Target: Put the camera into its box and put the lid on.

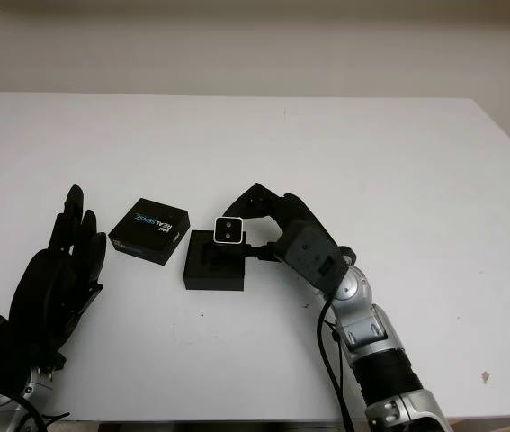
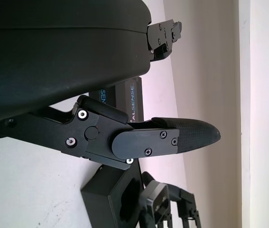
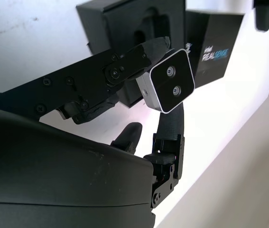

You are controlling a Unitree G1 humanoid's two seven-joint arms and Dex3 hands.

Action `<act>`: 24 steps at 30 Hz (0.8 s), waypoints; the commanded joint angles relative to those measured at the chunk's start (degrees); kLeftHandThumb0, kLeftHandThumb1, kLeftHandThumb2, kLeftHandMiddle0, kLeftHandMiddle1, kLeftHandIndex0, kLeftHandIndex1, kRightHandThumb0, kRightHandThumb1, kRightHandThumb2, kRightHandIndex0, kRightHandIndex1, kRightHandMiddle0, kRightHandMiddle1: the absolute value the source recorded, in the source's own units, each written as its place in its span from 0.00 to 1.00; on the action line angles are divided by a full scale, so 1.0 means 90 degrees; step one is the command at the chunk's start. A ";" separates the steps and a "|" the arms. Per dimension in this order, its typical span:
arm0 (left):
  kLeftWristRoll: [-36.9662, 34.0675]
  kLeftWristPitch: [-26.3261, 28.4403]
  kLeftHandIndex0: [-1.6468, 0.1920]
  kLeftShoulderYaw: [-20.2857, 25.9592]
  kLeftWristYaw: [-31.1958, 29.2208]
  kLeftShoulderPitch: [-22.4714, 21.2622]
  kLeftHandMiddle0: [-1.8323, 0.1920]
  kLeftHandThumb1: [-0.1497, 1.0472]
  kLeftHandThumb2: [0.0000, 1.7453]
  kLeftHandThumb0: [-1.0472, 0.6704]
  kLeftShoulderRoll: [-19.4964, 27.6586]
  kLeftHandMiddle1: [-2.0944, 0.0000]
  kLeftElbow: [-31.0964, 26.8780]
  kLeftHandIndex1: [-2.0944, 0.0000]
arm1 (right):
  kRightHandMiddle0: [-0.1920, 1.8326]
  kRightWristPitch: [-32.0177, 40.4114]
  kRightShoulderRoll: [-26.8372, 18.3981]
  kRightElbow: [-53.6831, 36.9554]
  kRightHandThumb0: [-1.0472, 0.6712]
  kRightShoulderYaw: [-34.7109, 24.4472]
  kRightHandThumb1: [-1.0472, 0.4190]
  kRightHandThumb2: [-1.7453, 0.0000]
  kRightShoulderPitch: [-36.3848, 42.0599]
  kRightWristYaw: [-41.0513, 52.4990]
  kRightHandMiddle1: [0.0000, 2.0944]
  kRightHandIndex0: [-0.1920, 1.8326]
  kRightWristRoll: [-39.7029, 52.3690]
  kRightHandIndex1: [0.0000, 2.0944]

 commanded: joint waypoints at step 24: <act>-0.0035 -0.0086 1.00 -0.0050 -0.0027 0.0087 1.00 1.00 0.27 0.17 -0.0036 1.00 0.0021 1.00 | 0.26 0.0229 0.0372 -0.0353 0.37 0.0110 0.08 0.97 0.0339 -0.0139 0.76 0.17 0.0112 0.31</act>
